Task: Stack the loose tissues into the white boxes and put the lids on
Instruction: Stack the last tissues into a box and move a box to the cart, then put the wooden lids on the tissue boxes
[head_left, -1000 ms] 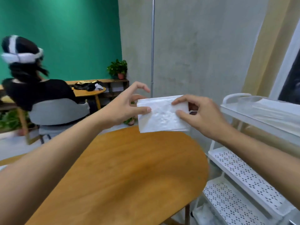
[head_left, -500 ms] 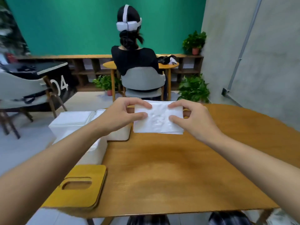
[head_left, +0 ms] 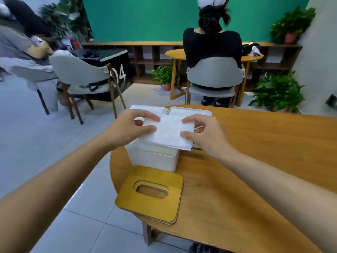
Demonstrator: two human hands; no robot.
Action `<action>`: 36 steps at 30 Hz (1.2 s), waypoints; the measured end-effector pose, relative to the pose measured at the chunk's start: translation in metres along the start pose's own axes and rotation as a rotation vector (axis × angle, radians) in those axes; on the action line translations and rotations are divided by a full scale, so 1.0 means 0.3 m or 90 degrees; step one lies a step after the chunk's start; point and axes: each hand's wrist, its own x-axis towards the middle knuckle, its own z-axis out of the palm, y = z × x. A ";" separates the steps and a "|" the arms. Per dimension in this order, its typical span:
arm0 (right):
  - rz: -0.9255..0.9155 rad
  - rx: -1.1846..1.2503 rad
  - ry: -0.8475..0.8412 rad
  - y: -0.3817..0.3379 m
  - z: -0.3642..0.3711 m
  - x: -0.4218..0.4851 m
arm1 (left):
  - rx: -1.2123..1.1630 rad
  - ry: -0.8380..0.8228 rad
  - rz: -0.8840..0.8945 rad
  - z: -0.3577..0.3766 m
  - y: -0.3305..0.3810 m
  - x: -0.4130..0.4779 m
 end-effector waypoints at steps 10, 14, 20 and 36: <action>-0.024 -0.157 -0.069 0.026 0.172 0.061 | 0.214 -0.008 -0.005 -0.040 -0.213 0.012; -0.046 -0.266 -0.084 0.024 0.165 0.073 | 0.301 0.000 0.082 -0.032 -0.227 0.008; -0.113 -0.350 -0.151 0.018 0.163 0.086 | 0.331 -0.119 0.132 -0.069 -0.213 0.044; -0.220 -0.245 -0.021 0.049 0.138 -0.071 | 0.351 0.023 0.226 -0.041 -0.166 -0.119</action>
